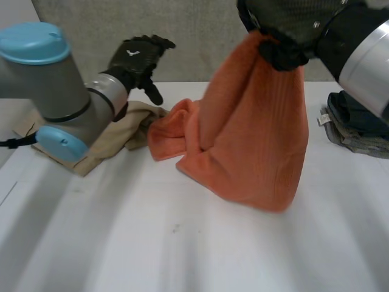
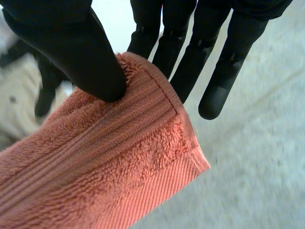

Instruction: Fold the laundry.

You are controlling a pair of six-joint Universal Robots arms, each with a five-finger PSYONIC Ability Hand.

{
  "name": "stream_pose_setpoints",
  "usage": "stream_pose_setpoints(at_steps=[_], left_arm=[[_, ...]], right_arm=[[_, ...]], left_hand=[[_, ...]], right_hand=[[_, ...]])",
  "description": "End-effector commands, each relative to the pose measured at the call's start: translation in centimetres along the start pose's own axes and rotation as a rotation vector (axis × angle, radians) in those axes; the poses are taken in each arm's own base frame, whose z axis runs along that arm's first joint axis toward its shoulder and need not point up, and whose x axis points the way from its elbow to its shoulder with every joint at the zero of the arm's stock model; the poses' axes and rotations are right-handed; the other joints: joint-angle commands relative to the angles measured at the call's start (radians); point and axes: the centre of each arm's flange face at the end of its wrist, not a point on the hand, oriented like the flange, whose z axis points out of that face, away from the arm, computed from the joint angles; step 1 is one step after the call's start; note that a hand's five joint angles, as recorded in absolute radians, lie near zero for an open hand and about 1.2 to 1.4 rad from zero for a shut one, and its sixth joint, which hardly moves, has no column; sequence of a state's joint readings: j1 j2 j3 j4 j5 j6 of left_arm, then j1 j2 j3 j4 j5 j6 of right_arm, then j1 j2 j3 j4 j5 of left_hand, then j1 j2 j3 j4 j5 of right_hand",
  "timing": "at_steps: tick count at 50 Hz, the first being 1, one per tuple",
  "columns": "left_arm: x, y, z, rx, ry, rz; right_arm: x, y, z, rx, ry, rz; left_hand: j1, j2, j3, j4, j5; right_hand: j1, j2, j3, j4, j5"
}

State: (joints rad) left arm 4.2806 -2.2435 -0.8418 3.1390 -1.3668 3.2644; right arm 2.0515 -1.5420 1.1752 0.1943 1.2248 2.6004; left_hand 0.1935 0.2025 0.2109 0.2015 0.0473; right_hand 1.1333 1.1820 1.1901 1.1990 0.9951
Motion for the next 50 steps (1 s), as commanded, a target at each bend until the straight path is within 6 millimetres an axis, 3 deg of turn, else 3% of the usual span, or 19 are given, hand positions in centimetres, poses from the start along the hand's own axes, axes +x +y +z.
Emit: stream_pose_setpoints(at_steps=[1,3,4,7,8,11,12,15,16,20,24,26,31,32,35,36,39,42,50], left_arm=[[5.8,5.4,0.7,-0.146,0.217,0.018],[7.3,6.7,0.4,-0.177,0.257,0.023],[8.6,7.6,0.2,-0.186,0.282,0.039],[9.0,8.2,0.7,-0.166,0.253,0.078],[7.8,7.8,1.6,-0.126,0.157,0.105],[5.4,5.6,2.5,-0.052,-0.035,0.135],[4.0,3.5,2.6,0.001,-0.144,0.132],[3.2,-0.4,2.0,0.099,-0.206,0.118],[3.2,-2.7,1.2,0.159,-0.200,0.099],[3.5,-7.8,-1.6,0.311,-0.196,0.051],[3.5,-10.7,-4.7,0.439,-0.243,0.022],[3.7,-11.0,-5.8,0.468,-0.252,0.023],[4.4,-8.2,-8.0,0.438,-0.237,0.068],[4.7,-6.4,-8.3,0.404,-0.213,0.080],[4.6,-3.9,-8.1,0.354,-0.171,0.095],[4.5,-2.3,-7.7,0.314,-0.137,0.091],[4.1,0.9,-6.6,0.216,-0.073,0.042],[3.6,2.3,-5.5,0.148,-0.058,-0.028],[2.6,2.8,-2.0,0.032,-0.006,-0.139]], right_arm=[[0.3,-2.5,-1.2,0.094,-0.014,0.108],[0.6,-2.4,-1.1,0.097,-0.007,0.127],[0.9,-2.2,-0.9,0.098,-0.001,0.139],[1.4,-1.2,-0.3,0.079,0.018,0.147],[2.1,0.2,0.5,0.054,0.039,0.147],[3.3,2.5,2.0,0.014,0.079,0.144],[4.2,4.1,3.0,-0.015,0.109,0.142],[5.8,6.3,4.4,-0.063,0.178,0.122],[6.9,7.4,5.2,-0.090,0.234,0.096],[8.7,9.3,6.8,-0.145,0.351,0.032],[9.7,10.1,7.4,-0.179,0.415,-0.026],[9.7,10.6,7.5,-0.196,0.414,-0.036],[7.9,12.5,7.0,-0.257,0.354,0.002],[7.0,13.0,6.7,-0.271,0.327,0.021],[5.7,12.8,6.1,-0.266,0.276,0.046],[5.0,11.9,5.9,-0.229,0.243,0.055],[4.0,8.7,5.6,-0.103,0.180,0.061],[3.2,6.0,5.2,-0.007,0.142,0.077],[2.0,1.5,3.9,0.130,0.056,0.121]], left_hand=[[-0.019,-0.028,-0.036,-0.027,-0.047],[-0.019,-0.028,-0.036,-0.027,-0.047],[0.096,0.087,0.079,0.088,0.068],[1.085,1.076,1.068,1.077,1.057],[1.202,1.193,1.184,1.194,1.173],[1.203,1.194,1.185,1.195,1.174],[1.203,1.194,1.185,1.195,1.174],[1.203,1.194,1.185,1.195,1.174],[1.203,1.194,1.185,1.195,1.174],[1.203,1.194,1.185,1.195,1.174],[1.203,1.194,1.185,1.195,1.174],[1.203,1.194,1.185,1.195,1.174],[1.203,1.194,1.185,1.195,1.174],[1.203,1.194,1.185,1.195,1.174],[1.168,1.159,1.151,1.160,1.140],[0.732,0.723,0.714,0.724,0.704],[-0.019,-0.028,-0.036,-0.027,-0.047],[-0.019,-0.028,-0.036,-0.027,-0.047],[-0.019,-0.028,-0.036,-0.027,-0.047]], right_hand=[[0.263,0.214,0.206,0.197,0.227],[0.263,0.214,0.206,0.197,0.227],[0.263,0.214,0.206,0.197,0.227],[0.263,0.214,0.206,0.197,0.227],[0.263,0.214,0.206,0.197,0.227],[0.263,0.214,0.206,0.197,0.227],[0.263,0.214,0.206,0.197,0.227],[0.263,0.214,0.206,0.197,0.227],[0.263,0.214,0.206,0.197,0.227],[0.263,0.214,0.206,0.197,0.227],[0.263,0.214,0.206,0.197,0.227],[0.263,0.214,0.206,0.197,0.227],[0.263,0.214,0.206,0.197,0.227],[0.263,0.214,0.206,0.197,0.227],[0.263,0.214,0.206,0.197,0.227],[0.263,0.214,0.206,0.197,0.227],[0.263,0.214,0.206,0.197,0.227],[0.263,0.214,0.206,0.197,0.227],[0.263,0.214,0.206,0.197,0.227]])
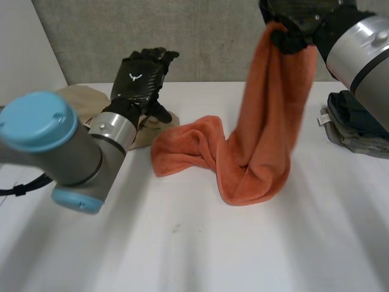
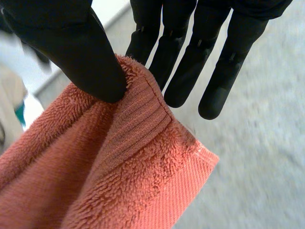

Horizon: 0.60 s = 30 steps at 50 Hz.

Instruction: Fold the laundry.

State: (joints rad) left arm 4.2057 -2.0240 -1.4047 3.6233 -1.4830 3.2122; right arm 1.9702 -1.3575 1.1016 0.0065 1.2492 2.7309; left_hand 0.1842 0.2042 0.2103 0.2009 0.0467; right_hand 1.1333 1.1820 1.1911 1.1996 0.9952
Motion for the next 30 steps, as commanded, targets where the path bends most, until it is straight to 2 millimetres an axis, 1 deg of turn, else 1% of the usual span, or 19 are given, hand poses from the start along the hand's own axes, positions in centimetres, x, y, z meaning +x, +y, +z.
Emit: stream_pose_setpoints(at_steps=[1,3,4,7,8,11,12,15,18,19,20,21,22,23,26,27,30], left_arm=[[-0.5,1.1,3.2,-0.125,0.062,-0.107],[0.1,1.5,3.5,-0.163,0.120,-0.126],[0.8,2.1,3.7,-0.200,0.177,-0.147],[2.2,3.4,3.5,-0.273,0.283,-0.178],[3.2,4.1,3.0,-0.327,0.350,-0.207],[4.7,5.2,2.0,-0.399,0.448,-0.238],[5.7,5.7,1.4,-0.429,0.500,-0.256],[6.6,6.5,1.4,-0.435,0.525,-0.261],[7.0,7.5,2.2,-0.407,0.487,-0.252],[7.1,7.9,2.6,-0.398,0.461,-0.256],[7.2,8.2,2.8,-0.400,0.448,-0.262],[7.4,8.3,2.9,-0.398,0.441,-0.268],[7.4,8.4,3.0,-0.397,0.432,-0.274],[7.3,8.6,3.2,-0.396,0.411,-0.283],[6.9,8.3,3.7,-0.379,0.383,-0.293],[6.5,7.6,4.2,-0.352,0.365,-0.290],[5.5,5.6,5.1,-0.284,0.328,-0.283]], right_arm=[[-1.1,-4.1,-1.3,0.122,-0.080,0.044],[-1.2,-4.6,-1.5,0.136,-0.089,0.050],[-1.3,-5.0,-1.6,0.147,-0.095,0.053],[-1.2,-5.2,-1.6,0.152,-0.093,0.054],[-1.0,-5.1,-1.5,0.150,-0.088,0.057],[-0.7,-4.9,-1.4,0.146,-0.080,0.058],[-0.8,-4.6,-1.3,0.139,-0.083,0.065],[-1.0,-4.4,-1.2,0.132,-0.087,0.068],[-1.1,-3.9,-1.1,0.118,-0.093,0.075],[-1.1,-3.8,-1.1,0.114,-0.093,0.078],[-1.2,-3.7,-1.2,0.111,-0.094,0.080],[-1.1,-3.7,-1.1,0.110,-0.093,0.082],[-1.2,-3.6,-1.1,0.110,-0.093,0.083],[-1.1,-3.5,-1.1,0.108,-0.091,0.090],[-0.8,-2.9,-0.8,0.099,-0.082,0.095],[-0.3,-2.1,-0.4,0.085,-0.069,0.093],[0.9,-0.9,0.4,0.071,-0.034,0.082]], left_hand=[[-0.010,-0.030,-0.036,-0.026,-0.047],[-0.010,-0.030,-0.036,-0.026,-0.047],[-0.010,-0.030,-0.036,-0.026,-0.047],[-0.010,-0.030,-0.036,-0.026,-0.047],[-0.010,-0.030,-0.036,-0.026,-0.047],[-0.010,-0.030,-0.036,-0.026,-0.047],[-0.010,-0.030,-0.036,-0.026,-0.047],[-0.010,-0.030,-0.036,-0.026,-0.047],[-0.010,-0.030,-0.036,-0.026,-0.047],[0.095,0.075,0.069,0.079,0.058],[0.257,0.237,0.231,0.240,0.220],[0.479,0.459,0.453,0.462,0.442],[0.728,0.708,0.702,0.712,0.691],[1.207,1.187,1.181,1.191,1.170],[1.212,1.192,1.186,1.195,1.175],[1.212,1.192,1.186,1.195,1.175],[1.212,1.192,1.186,1.195,1.175]], right_hand=[[0.263,0.214,0.205,0.197,0.227],[0.263,0.214,0.205,0.197,0.227],[0.263,0.214,0.205,0.197,0.227],[0.263,0.214,0.205,0.197,0.227],[0.263,0.214,0.205,0.197,0.227],[0.263,0.214,0.205,0.197,0.227],[0.263,0.214,0.205,0.197,0.227],[0.263,0.214,0.205,0.197,0.227],[0.263,0.214,0.205,0.197,0.227],[0.263,0.214,0.205,0.197,0.227],[0.263,0.214,0.205,0.197,0.227],[0.263,0.214,0.205,0.197,0.227],[0.263,0.214,0.205,0.197,0.227],[0.263,0.214,0.205,0.197,0.227],[0.263,0.214,0.205,0.197,0.227],[0.263,0.214,0.205,0.197,0.227],[0.263,0.214,0.205,0.197,0.227]])
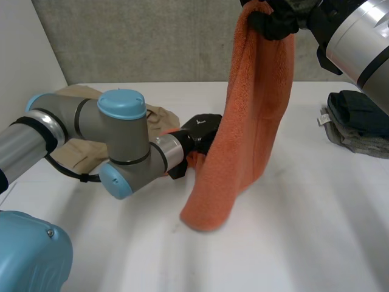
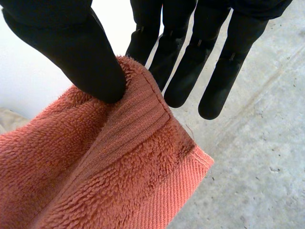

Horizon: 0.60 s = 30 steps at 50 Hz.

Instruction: Fold the laundry.

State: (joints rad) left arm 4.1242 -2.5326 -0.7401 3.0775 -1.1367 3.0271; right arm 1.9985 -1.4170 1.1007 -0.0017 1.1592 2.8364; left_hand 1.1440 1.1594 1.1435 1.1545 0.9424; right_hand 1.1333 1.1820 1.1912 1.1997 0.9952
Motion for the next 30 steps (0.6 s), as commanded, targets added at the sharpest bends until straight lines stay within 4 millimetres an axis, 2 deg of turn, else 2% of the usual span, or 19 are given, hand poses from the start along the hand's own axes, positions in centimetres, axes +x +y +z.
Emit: stream_pose_setpoints(at_steps=[1,4,5,7,8,11,12,15,19,20,23,24,26,27,28,29,30], left_arm=[[-1.6,-5.7,-0.4,0.186,-0.106,0.021],[-2.2,-9.8,-1.4,0.329,-0.177,0.031],[-2.4,-12.6,-2.3,0.437,-0.230,0.033],[-2.2,-15.3,-3.4,0.545,-0.273,0.038],[-2.0,-17.6,-4.6,0.633,-0.308,0.048],[-1.3,-20.2,-6.4,0.727,-0.332,0.083],[-0.4,-21.4,-7.7,0.759,-0.333,0.118],[0.7,-21.6,-9.3,0.753,-0.351,0.165],[2.1,-18.0,-10.9,0.641,-0.382,0.221],[2.8,-16.3,-11.4,0.606,-0.388,0.240],[3.5,-12.7,-11.5,0.535,-0.399,0.255],[3.8,-9.9,-11.3,0.482,-0.409,0.259],[4.0,-6.9,-11.0,0.425,-0.425,0.262],[4.0,-4.0,-10.7,0.369,-0.445,0.263],[4.1,-2.8,-10.5,0.348,-0.454,0.264],[4.1,-0.5,-10.2,0.303,-0.477,0.261],[4.2,2.4,-10.1,0.226,-0.506,0.249]], right_arm=[[3.3,3.1,1.3,-0.037,0.087,-0.019],[5.3,3.9,2.0,-0.039,0.156,-0.046],[6.6,4.2,2.5,-0.041,0.209,-0.067],[7.7,4.3,2.8,-0.043,0.259,-0.086],[8.6,4.1,3.1,-0.038,0.295,-0.100],[9.1,3.8,3.4,-0.028,0.318,-0.114],[9.4,3.6,3.5,-0.023,0.321,-0.120],[9.4,3.7,3.5,-0.024,0.324,-0.125],[9.5,5.8,3.3,-0.083,0.316,-0.106],[9.0,7.0,2.9,-0.130,0.301,-0.085],[7.9,9.0,2.2,-0.202,0.267,-0.055],[7.1,10.7,1.7,-0.254,0.243,-0.039],[6.2,12.7,1.1,-0.315,0.220,-0.022],[5.4,14.6,0.4,-0.375,0.199,-0.016],[4.9,15.7,0.0,-0.412,0.185,-0.009],[4.0,17.7,-0.8,-0.479,0.162,-0.008],[3.0,19.6,-1.7,-0.546,0.139,-0.012]], left_hand=[[0.252,0.237,0.253,0.242,0.279],[0.252,0.237,0.253,0.242,0.279],[0.252,0.237,0.253,0.242,0.279],[0.252,0.237,0.253,0.242,0.279],[0.252,0.237,0.253,0.242,0.279],[0.252,0.237,0.253,0.242,0.279],[0.252,0.237,0.253,0.242,0.279],[0.252,0.237,0.253,0.242,0.279],[0.252,0.237,0.253,0.242,0.279],[0.252,0.237,0.253,0.242,0.279],[0.252,0.237,0.253,0.242,0.279],[0.252,0.237,0.253,0.242,0.279],[0.252,0.237,0.253,0.242,0.279],[0.252,0.237,0.253,0.242,0.279],[0.252,0.237,0.253,0.242,0.279],[0.252,0.237,0.253,0.242,0.279],[0.142,0.127,0.143,0.132,0.169]], right_hand=[[0.263,0.214,0.205,0.197,0.227],[0.263,0.214,0.205,0.197,0.227],[0.263,0.214,0.205,0.197,0.227],[0.263,0.214,0.205,0.197,0.227],[0.263,0.214,0.205,0.197,0.227],[0.263,0.214,0.205,0.197,0.227],[0.263,0.214,0.205,0.197,0.227],[0.263,0.214,0.205,0.197,0.227],[0.263,0.214,0.205,0.197,0.227],[0.263,0.214,0.205,0.197,0.227],[0.263,0.214,0.205,0.197,0.227],[0.263,0.214,0.205,0.197,0.227],[0.263,0.214,0.205,0.197,0.227],[0.263,0.214,0.205,0.197,0.227],[0.263,0.214,0.205,0.197,0.227],[0.263,0.214,0.205,0.197,0.227],[0.263,0.214,0.205,0.197,0.227]])
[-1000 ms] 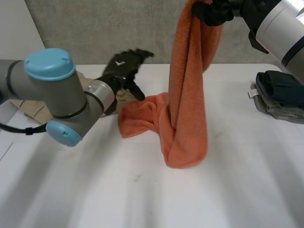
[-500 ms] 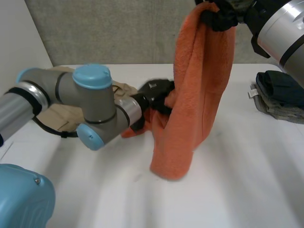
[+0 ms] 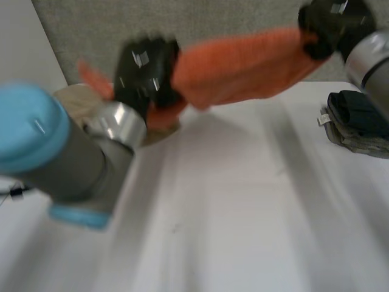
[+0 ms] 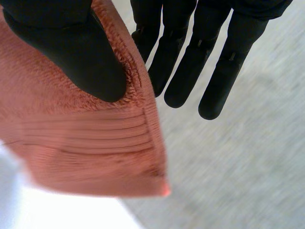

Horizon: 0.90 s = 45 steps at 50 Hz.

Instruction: Fold the laundry.

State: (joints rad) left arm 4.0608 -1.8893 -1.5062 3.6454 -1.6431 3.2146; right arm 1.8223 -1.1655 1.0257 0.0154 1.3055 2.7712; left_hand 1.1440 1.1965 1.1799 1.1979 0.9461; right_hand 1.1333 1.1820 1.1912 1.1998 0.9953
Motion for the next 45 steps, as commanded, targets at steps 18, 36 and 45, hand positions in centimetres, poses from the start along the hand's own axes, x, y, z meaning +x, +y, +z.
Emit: stream_pose_setpoints(at_steps=[18,36,45], left_arm=[[-2.5,4.0,-2.4,-0.426,-0.038,0.004],[-10.3,9.3,-3.3,-0.852,-0.003,0.122],[-10.9,10.9,-5.8,-0.790,0.021,0.170]], right_arm=[[-6.3,14.0,-6.6,-0.496,-0.175,-0.117],[-4.9,14.7,-7.2,-0.455,-0.094,-0.139],[-4.5,15.8,-6.4,-0.497,-0.076,-0.132]], left_hand=[[-0.931,-0.983,-0.967,-0.985,-0.907],[-0.731,-0.783,-0.767,-0.785,-0.708],[-0.684,-0.736,-0.720,-0.738,-0.661]], right_hand=[[0.263,0.214,0.205,0.196,0.226],[0.263,0.214,0.205,0.196,0.226],[0.263,0.214,0.205,0.196,0.226]])
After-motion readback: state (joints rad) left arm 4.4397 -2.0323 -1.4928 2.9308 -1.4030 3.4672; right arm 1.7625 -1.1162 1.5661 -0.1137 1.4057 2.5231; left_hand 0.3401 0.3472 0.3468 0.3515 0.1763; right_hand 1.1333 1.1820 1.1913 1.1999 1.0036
